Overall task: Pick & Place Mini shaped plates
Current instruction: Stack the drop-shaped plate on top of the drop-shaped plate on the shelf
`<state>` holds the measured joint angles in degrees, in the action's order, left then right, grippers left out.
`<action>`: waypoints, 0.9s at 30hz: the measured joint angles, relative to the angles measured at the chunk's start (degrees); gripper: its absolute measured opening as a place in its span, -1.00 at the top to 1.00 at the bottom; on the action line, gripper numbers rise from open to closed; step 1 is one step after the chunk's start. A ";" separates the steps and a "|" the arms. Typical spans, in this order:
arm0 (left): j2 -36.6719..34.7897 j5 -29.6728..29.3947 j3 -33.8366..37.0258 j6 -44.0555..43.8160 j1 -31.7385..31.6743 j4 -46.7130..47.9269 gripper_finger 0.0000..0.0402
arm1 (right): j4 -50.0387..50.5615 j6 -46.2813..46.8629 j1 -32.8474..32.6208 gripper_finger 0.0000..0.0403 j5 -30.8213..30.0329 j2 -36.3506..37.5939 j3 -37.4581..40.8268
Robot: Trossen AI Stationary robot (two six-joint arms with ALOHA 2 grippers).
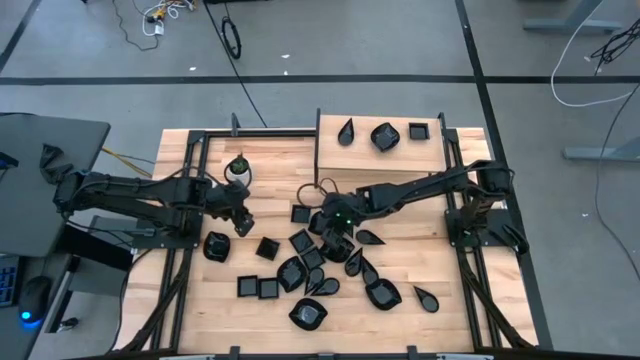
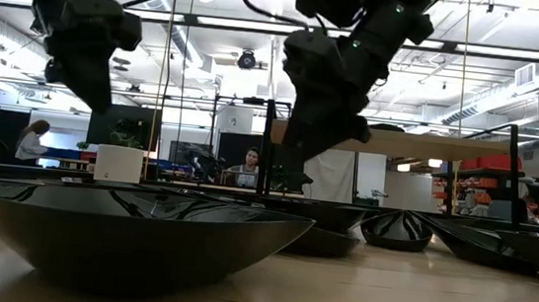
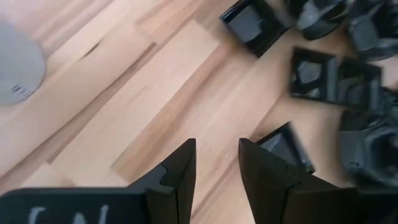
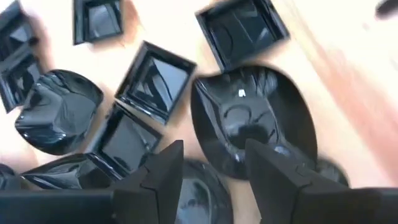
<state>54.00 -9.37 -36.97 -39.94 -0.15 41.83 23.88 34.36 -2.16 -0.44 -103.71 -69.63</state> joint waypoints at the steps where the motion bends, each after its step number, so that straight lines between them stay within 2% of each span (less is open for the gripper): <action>1: 0.00 0.00 0.00 0.00 -0.02 0.50 0.37 | 0.64 1.74 -0.01 0.14 0.20 -0.01 0.39; 8: 0.00 -0.02 0.00 -1.42 -0.01 -1.19 0.37 | 18.02 14.90 -1.00 0.14 4.56 0.78 4.89; 10: 0.00 -0.02 0.00 -1.41 0.00 -1.58 0.37 | 20.34 19.20 -1.79 0.14 6.61 1.62 6.88; 14: -0.01 -1.24 0.00 -1.38 0.00 -1.84 0.37 | 19.60 29.40 -4.86 0.14 10.29 5.25 11.02; 20: -0.02 -3.52 0.00 -1.31 0.00 -3.08 0.37 | 15.48 46.89 -8.52 0.14 10.53 9.92 16.97; 23: 0.00 -4.32 0.00 -0.40 -0.02 -4.14 0.37 | 11.61 51.32 -9.42 0.14 9.46 11.68 19.29; 27: 0.00 -4.50 -0.02 1.61 -0.02 -5.50 0.37 | 12.42 54.81 -9.45 0.14 8.86 13.18 21.36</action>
<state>54.00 -13.86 -36.99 -38.33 -0.16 36.33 36.31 89.17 -11.61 8.42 -90.54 -48.27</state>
